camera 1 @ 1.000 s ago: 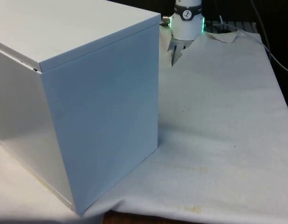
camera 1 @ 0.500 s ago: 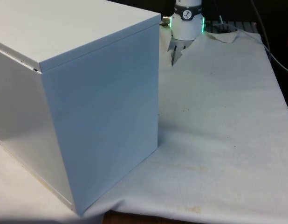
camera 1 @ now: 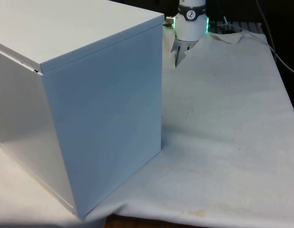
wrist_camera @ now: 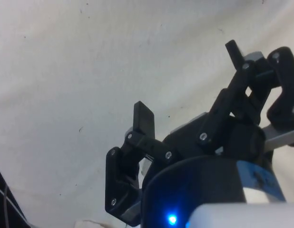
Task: Open the drawer, then close it.
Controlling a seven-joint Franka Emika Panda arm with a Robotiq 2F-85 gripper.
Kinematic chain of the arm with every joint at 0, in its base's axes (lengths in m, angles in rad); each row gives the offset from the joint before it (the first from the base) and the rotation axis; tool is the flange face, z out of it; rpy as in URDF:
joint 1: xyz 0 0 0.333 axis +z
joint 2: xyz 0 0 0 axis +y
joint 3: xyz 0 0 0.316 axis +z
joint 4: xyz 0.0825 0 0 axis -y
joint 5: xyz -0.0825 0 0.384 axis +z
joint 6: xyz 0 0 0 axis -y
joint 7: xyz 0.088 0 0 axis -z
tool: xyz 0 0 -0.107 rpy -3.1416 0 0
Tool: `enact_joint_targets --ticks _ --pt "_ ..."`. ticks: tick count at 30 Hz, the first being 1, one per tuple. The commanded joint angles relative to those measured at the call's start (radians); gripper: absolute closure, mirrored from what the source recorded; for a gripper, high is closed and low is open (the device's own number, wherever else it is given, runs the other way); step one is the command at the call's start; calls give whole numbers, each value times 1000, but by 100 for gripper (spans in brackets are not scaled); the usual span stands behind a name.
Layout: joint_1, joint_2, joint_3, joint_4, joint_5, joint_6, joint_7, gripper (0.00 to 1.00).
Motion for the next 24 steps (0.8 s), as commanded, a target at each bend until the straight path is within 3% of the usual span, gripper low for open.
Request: enact_joint_targets --ticks 1,17,18,24 --pt "-1 -2 0 1 -10 -1 -6 0" --pt "-1 0 1 -5 -68 28 -74 0" --pt "0 -2 0 1 -52 7 -74 0" --pt "0 5 1 -17 -103 60 -85 0"
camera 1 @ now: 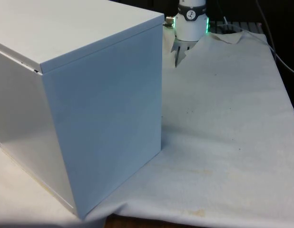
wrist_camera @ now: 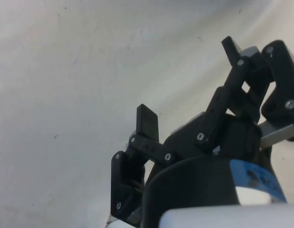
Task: Open the drawer, then close it.
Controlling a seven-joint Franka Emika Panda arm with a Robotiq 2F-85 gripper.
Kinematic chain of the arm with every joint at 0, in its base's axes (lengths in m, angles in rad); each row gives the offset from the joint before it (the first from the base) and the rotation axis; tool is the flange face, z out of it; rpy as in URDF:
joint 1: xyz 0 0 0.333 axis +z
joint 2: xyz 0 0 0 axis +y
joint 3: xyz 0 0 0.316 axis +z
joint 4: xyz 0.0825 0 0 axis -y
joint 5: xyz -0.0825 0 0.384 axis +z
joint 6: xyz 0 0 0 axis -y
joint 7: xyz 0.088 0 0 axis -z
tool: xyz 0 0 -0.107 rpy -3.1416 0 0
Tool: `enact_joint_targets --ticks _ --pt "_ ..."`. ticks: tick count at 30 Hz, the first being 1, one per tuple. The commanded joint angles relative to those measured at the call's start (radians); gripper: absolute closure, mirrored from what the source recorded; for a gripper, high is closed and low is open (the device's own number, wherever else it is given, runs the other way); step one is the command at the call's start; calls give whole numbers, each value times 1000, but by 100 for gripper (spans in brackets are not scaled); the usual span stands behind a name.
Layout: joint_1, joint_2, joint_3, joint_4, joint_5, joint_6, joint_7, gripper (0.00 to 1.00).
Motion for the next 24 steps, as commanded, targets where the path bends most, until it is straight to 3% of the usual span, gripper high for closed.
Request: enact_joint_targets --ticks 1,3,11,12,14,24 --pt "0 2 1 -5 -19 22 1 0" --pt "1 1 0 -3 -10 9 -2 0" --pt "-1 3 0 -21 -36 84 -32 0" --pt "0 5 0 -16 -23 64 -34 0" --pt "-1 4 0 -28 -36 109 -45 0" --pt "-2 6 -1 -41 -39 169 -85 0"
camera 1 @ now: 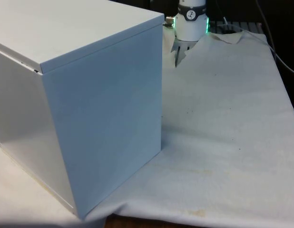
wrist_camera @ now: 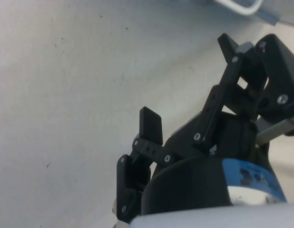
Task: Open the drawer, then close it.
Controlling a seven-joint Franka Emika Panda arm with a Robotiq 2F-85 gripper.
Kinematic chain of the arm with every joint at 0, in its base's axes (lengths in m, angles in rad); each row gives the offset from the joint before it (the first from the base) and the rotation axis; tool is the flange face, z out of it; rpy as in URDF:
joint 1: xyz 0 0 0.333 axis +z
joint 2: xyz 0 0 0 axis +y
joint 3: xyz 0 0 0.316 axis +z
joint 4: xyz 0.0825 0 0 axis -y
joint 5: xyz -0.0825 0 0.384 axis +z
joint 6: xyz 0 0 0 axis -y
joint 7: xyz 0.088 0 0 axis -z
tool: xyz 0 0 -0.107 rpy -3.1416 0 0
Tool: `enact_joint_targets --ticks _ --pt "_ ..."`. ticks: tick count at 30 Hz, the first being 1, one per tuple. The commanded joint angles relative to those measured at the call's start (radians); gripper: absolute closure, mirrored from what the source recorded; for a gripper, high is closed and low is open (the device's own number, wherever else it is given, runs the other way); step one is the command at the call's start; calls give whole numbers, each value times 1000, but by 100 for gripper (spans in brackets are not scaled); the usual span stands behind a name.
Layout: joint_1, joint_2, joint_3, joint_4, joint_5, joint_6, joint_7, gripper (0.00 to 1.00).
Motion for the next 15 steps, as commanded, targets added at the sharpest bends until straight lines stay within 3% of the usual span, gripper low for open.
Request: enact_joint_targets --ticks 1,3,10,11,12,15 --pt "-2 0 0 -4 -16 20 1 0" --pt "0 0 0 -2 -2 9 -7 0" --pt "-3 6 8 -8 -76 53 16 0" --pt "1 1 6 -8 -50 37 1 0" --pt "-3 6 9 -8 -84 55 19 0" --pt "-2 5 11 -9 -105 61 26 0"
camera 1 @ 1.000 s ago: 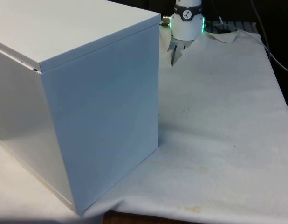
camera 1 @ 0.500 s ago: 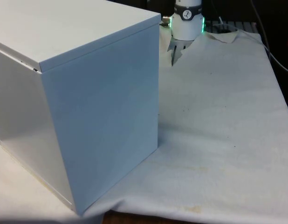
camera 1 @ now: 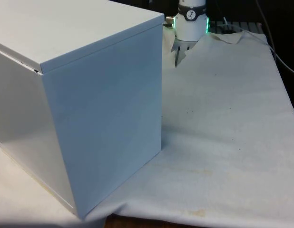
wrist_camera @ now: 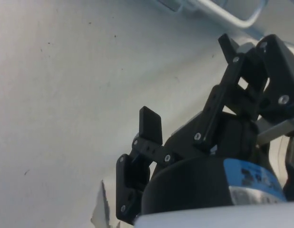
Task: Open the drawer, then close it.
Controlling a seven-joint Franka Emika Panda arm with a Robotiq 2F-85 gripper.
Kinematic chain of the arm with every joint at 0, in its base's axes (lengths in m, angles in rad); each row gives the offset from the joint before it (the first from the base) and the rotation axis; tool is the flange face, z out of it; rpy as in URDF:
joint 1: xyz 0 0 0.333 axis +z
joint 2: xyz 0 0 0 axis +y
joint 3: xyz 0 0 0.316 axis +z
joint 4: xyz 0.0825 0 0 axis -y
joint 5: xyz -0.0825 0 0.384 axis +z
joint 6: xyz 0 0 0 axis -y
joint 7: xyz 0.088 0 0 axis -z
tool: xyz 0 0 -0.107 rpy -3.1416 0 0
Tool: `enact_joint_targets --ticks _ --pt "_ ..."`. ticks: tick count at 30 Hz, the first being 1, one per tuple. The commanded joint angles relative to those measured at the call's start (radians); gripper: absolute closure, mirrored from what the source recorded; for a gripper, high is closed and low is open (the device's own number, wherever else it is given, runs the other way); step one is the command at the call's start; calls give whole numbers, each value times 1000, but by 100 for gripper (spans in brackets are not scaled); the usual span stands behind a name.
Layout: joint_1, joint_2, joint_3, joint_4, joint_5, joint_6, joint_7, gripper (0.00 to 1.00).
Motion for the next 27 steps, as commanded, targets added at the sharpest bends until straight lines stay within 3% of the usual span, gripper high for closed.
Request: enact_joint_targets --ticks 1,4,5,6,13,14,15,21,23,24,25,27 --pt "-3 4 2 0 -30 19 15 0" --pt "-2 3 4 -3 -50 36 18 0" --pt "1 0 3 -3 -27 18 4 0" --pt "-3 3 4 -3 -55 41 19 0" --pt "-3 7 13 -6 -104 72 52 0" --pt "1 1 13 -9 -80 55 35 0" --pt "-3 8 15 -6 -114 73 60 0" --pt "-3 11 24 -4 -191 79 119 0" --pt "-3 14 27 -2 -212 79 137 0" --pt "2 4 26 -9 -183 65 116 0" --pt "-3 17 27 -1 -223 81 148 0" --pt "-3 24 28 3 -243 87 170 0"
